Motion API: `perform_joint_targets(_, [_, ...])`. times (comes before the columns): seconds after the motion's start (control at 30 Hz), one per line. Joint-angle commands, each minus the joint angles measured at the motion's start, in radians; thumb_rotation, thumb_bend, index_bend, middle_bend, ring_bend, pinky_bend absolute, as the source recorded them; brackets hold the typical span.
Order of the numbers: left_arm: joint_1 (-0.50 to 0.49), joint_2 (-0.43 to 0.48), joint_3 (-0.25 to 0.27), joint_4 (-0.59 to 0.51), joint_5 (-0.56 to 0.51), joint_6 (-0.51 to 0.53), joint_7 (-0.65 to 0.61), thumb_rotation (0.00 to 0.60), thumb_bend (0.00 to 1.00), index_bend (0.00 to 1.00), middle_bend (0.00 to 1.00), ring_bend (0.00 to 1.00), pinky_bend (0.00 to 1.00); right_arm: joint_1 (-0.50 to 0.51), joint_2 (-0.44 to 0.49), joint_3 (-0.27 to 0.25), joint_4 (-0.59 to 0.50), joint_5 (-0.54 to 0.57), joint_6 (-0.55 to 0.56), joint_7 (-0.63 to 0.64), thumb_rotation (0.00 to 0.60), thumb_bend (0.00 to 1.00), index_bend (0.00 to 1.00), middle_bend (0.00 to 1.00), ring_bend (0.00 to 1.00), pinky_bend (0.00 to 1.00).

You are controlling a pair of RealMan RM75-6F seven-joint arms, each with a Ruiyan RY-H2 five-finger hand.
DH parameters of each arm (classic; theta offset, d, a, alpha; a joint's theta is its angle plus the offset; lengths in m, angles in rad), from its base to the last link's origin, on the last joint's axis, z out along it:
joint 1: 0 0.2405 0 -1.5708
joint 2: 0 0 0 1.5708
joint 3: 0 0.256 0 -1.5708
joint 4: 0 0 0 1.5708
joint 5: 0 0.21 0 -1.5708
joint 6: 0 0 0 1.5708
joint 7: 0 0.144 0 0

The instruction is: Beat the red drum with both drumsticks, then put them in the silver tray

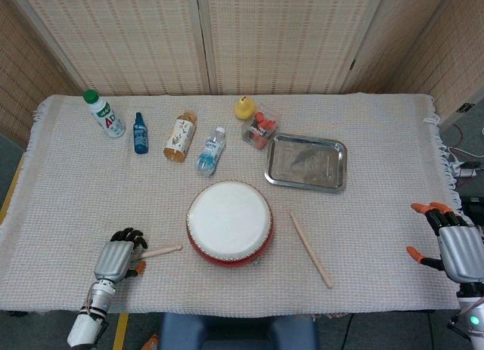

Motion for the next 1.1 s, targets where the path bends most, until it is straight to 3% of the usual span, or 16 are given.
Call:
perform_joint_targets(0.03, [-0.006,-0.009,-0.006,0.01,-0.018,-0.007,0.012,0.6,0.33,0.44,0.21,0.1,0.15,-0.001,0.001,0.0,0.0,0.0,0.001,0.0,0.6,0.08,0.24,0.27,0.17,0.32])
perform_joint_targets(0.43, [-0.01,0.044,0.037,-0.053,0.006,-0.032,0.0,0.6,0.35,0.51,0.22,0.1,0.15,-0.003,0.002,-0.003,-0.002,0.001,0.001,0.002,0.6,0.08,0.24,0.27,0.17,0.32])
perform_joint_targets(1.1, [-0.039,0.003,0.033,-0.043,0.011,-0.044,0.006,0.6,0.35,0.46,0.22,0.1,0.15,-0.002,0.003,-0.001,0.0,0.019,-0.009,0.003,0.6,0.08,0.24,0.27,0.17,0.31])
